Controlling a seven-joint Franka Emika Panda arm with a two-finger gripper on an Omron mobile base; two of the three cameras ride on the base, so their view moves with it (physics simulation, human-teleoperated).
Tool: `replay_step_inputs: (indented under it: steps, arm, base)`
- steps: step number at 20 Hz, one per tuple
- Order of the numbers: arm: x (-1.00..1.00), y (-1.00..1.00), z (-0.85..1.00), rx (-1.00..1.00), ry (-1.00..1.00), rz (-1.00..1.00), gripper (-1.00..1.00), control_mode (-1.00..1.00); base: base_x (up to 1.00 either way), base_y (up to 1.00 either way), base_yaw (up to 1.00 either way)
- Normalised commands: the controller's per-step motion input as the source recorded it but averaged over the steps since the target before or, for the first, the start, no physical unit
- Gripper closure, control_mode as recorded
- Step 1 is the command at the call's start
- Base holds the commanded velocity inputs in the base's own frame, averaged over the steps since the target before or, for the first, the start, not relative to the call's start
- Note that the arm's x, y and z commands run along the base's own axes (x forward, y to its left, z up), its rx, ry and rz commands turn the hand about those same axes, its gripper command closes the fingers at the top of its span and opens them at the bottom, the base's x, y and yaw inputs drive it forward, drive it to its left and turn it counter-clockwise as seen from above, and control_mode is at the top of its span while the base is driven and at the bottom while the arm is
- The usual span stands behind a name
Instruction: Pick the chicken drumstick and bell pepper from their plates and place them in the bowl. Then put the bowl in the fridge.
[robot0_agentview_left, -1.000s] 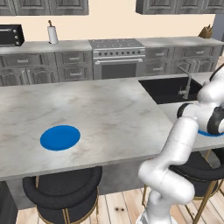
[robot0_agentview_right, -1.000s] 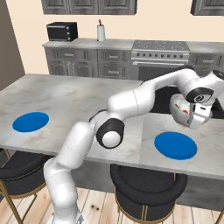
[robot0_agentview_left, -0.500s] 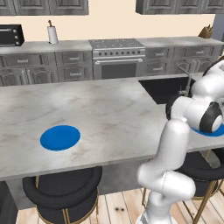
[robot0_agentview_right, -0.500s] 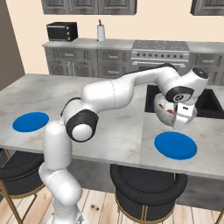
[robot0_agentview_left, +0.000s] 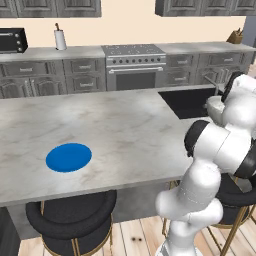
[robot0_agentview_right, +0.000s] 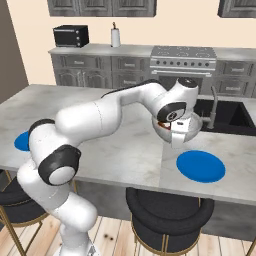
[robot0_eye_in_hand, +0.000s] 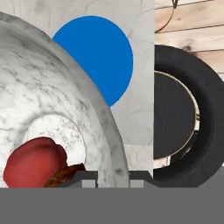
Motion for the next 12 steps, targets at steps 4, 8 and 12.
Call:
replay_step_inputs:
  steps: [4,8,12]
  arm:
    - [-0.08,0.62,0.23,-0.03,0.0,0.0,1.0,-1.0]
    - [-0.24,0.61,0.2,-0.03,0.0,0.02,1.0,-1.0]
    - [-0.33,0.53,0.19,0.0,0.0,0.04,1.0,-1.0]
  base:
    - [0.0,0.0,0.0]
    - [0.0,0.0,0.0]
    - [0.0,0.0,0.0]
